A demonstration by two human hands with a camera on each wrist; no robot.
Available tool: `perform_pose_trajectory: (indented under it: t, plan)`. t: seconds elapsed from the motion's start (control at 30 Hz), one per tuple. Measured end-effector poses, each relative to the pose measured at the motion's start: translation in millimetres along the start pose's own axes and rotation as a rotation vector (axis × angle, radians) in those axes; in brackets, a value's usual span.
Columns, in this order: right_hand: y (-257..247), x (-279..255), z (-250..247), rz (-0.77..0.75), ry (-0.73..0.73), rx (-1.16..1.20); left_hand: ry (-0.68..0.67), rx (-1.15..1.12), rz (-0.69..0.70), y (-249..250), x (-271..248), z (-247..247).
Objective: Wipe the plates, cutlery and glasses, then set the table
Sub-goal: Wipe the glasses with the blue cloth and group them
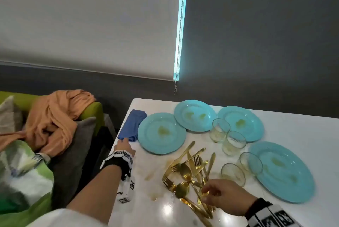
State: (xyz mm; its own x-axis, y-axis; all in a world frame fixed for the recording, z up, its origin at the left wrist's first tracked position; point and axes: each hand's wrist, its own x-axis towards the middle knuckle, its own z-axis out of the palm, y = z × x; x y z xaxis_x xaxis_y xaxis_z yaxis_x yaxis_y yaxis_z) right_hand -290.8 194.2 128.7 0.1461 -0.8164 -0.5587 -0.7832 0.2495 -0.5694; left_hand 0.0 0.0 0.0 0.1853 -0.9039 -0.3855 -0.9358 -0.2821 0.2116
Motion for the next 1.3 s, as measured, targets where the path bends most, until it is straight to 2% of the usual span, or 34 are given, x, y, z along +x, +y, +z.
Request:
perform_pose_trajectory:
  t: [0.1, 0.27, 0.4, 0.5, 0.6, 0.73, 0.87, 0.93, 1.03, 1.13, 1.23, 1.3]
  plan:
    - [-2, 13, -6, 0.053, -0.002, -0.001, 0.026, 0.096, 0.044, -2, 25, 1]
    - [-1, 26, -8, 0.053, 0.036, 0.014, -0.028, 0.181, 0.124, -3, 72, 13]
    - [-3, 34, -7, 0.06, 0.027, 0.053, 0.123, 0.239, 0.13, -2, 79, 14]
    - [-6, 40, -8, 0.062, 0.012, 0.032, 0.14, 0.291, 0.131, -4, 83, 8]
    - [-10, 44, -12, 0.06, 0.012, 0.02, 0.112, 0.206, 0.036, -4, 80, 0]
    - [-17, 45, -21, 0.053, 0.0, 0.052, 0.183, -0.072, -0.096, 0, 67, -14]
    - [-23, 42, -33, 0.043, 0.025, 0.095, 0.297, -0.226, -0.087, 11, 46, -52]
    - [-24, 42, -41, 0.018, 0.055, 0.101, 0.322, -0.259, -0.001, 23, 28, -75]
    - [-24, 42, -59, -0.028, 0.187, 0.161, 0.248, -0.266, 0.249, 54, -19, -103]
    - [-21, 38, -85, -0.139, 0.337, 0.141, 0.078, -0.292, 0.48, 93, -78, -123]
    - [-11, 28, -102, -0.27, 0.298, 0.031, -0.126, -0.417, 0.605, 131, -126, -124]
    - [1, 20, -107, -0.352, 0.238, 0.059, -0.291, -0.554, 0.649, 159, -151, -113]
